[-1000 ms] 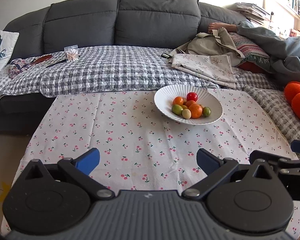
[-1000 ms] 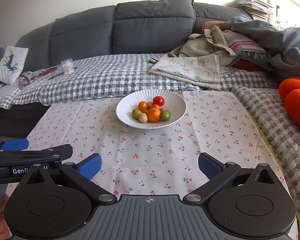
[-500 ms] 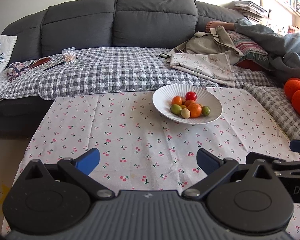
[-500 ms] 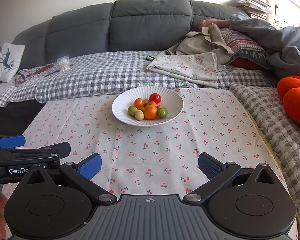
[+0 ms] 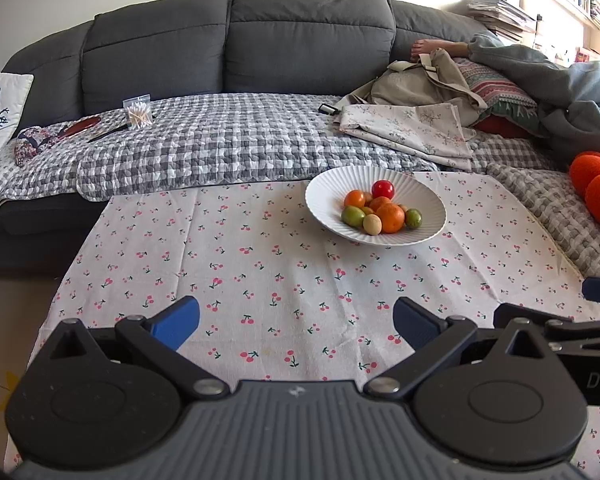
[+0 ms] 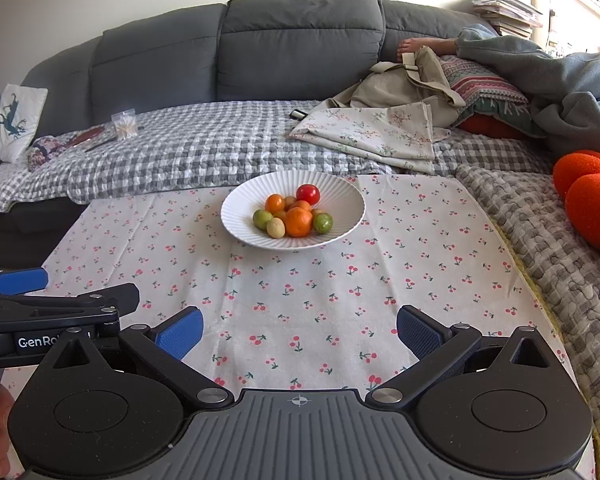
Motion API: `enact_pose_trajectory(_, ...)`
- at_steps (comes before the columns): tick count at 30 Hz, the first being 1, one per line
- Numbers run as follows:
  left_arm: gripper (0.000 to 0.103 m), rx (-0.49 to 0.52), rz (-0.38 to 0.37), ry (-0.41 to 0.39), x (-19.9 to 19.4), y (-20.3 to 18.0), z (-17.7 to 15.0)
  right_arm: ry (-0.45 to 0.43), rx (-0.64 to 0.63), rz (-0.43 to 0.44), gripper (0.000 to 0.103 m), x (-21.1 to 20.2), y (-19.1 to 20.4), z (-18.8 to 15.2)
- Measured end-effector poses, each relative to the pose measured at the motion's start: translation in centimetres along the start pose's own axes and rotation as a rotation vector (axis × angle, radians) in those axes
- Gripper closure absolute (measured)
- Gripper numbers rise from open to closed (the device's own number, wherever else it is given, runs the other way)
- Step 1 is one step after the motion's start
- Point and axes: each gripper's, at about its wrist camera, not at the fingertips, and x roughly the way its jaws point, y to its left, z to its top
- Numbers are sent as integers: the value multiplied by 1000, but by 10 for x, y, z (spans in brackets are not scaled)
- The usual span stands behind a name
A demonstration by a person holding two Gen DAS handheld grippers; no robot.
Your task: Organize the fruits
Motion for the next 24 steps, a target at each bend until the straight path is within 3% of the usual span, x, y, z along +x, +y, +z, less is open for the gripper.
enact_pose_trajectory(24,1,19,17,-6,4,-3,-1,5,0,-11,0,4,-3,-3)
